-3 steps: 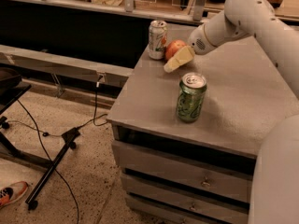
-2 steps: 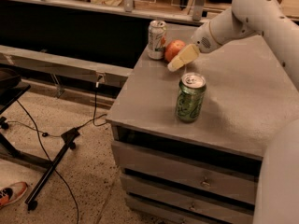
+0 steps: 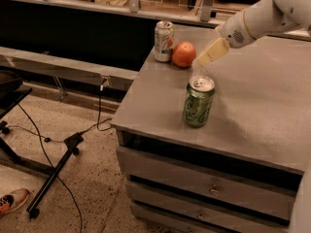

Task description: Move apple near 7up can

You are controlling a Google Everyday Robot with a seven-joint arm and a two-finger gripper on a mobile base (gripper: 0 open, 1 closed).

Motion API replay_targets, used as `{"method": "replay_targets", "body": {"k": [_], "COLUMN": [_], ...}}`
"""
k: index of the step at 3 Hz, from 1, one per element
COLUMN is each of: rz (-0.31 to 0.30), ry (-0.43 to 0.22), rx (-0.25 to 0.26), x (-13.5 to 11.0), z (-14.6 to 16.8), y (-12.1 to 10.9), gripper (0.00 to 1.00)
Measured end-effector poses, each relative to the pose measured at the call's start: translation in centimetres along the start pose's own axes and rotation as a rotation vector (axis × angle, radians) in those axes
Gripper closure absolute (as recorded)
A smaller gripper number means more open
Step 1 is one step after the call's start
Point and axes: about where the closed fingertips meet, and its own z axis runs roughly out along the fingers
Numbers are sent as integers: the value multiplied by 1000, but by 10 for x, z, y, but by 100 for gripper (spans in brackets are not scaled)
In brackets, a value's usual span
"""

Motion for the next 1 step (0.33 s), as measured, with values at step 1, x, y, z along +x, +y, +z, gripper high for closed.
{"method": "replay_targets", "body": {"k": [1], "rz": [-2], "ry": [-2], "rx": [5], "x": [1], "z": [-5], "y": [-1], "gripper": [0]}}
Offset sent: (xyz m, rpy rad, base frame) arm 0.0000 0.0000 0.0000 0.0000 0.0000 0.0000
